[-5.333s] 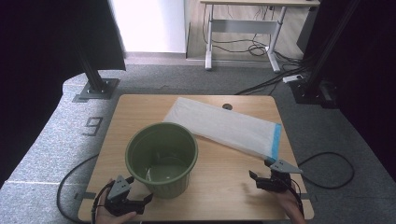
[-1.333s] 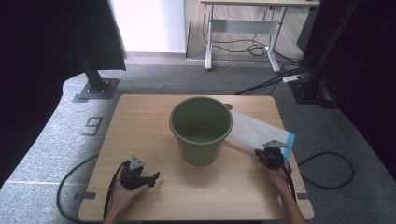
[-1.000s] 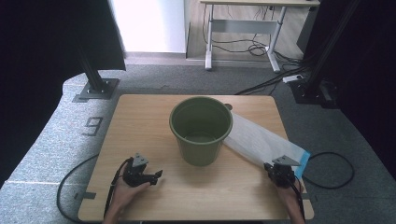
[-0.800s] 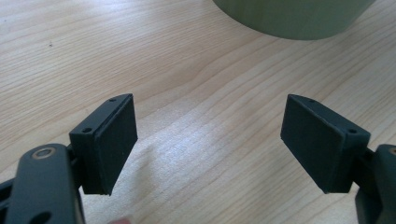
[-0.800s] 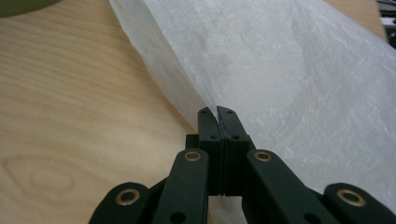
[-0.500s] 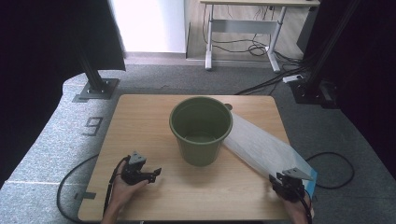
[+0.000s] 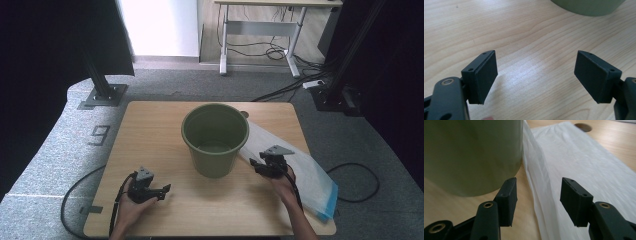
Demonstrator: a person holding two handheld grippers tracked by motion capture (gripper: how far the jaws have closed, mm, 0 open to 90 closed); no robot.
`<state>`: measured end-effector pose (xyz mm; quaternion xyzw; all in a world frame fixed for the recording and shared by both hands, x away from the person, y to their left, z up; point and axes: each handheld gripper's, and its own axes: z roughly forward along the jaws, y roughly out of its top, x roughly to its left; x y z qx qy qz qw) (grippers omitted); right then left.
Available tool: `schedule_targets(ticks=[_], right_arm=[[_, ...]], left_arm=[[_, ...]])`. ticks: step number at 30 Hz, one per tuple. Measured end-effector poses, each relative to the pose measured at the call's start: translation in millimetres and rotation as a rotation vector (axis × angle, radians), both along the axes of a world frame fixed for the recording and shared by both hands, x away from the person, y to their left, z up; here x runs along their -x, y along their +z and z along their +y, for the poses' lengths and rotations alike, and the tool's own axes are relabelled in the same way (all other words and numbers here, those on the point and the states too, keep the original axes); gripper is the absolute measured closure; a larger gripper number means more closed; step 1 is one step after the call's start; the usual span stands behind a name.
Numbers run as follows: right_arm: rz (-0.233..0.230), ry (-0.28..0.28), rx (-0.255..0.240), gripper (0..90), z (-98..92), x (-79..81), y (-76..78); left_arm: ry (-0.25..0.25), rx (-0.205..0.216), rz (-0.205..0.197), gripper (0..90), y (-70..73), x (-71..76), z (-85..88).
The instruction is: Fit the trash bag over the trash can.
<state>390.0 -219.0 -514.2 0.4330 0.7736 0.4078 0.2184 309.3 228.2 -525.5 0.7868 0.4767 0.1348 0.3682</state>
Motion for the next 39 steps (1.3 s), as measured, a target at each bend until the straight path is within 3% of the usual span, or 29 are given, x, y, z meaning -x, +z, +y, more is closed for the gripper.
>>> schedule_targets(ticks=[5, 12, 14, 17, 21, 25, 35, 39], right_arm=[[0.022, 0.018, -0.035, 46.3, 12.7, -26.5, -17.2], [0.035, 0.045, 0.056, 48.1, 29.6, -33.7, -29.3], [0.045, 0.03, 0.07, 50.0, 30.7, -33.6, -31.8], [0.049, 0.021, 0.068, 65.0, 29.1, -33.3, -34.3], [0.038, 0.014, 0.039, 86.6, 22.8, -29.9, -33.3], [0.022, -0.001, 0.005, 88.5, 15.9, -16.9, -28.2], [0.05, -0.036, 0.044, 88.4, -8.4, 41.7, -26.9], [0.067, -0.043, 0.058, 87.7, -15.0, 55.0, -26.7]], left_arm=[[0.031, 0.034, -0.001, 18.9, 2.0, 2.1, 0.6], [0.028, 0.036, 0.012, 19.2, -0.5, 3.4, -2.5], [0.025, 0.047, 0.016, 19.2, -0.6, 2.8, -2.6], [0.03, 0.068, 0.015, 19.2, -0.1, 2.0, -1.5], [0.033, 0.051, 0.016, 19.4, -1.7, -0.2, -0.9], [0.023, 0.038, 0.01, 19.5, -0.8, -5.9, -2.5], [-0.007, 0.059, 0.002, 19.8, 0.8, -16.2, -4.4], [-0.012, 0.05, -0.001, 20.0, 1.3, -21.6, -5.0]])
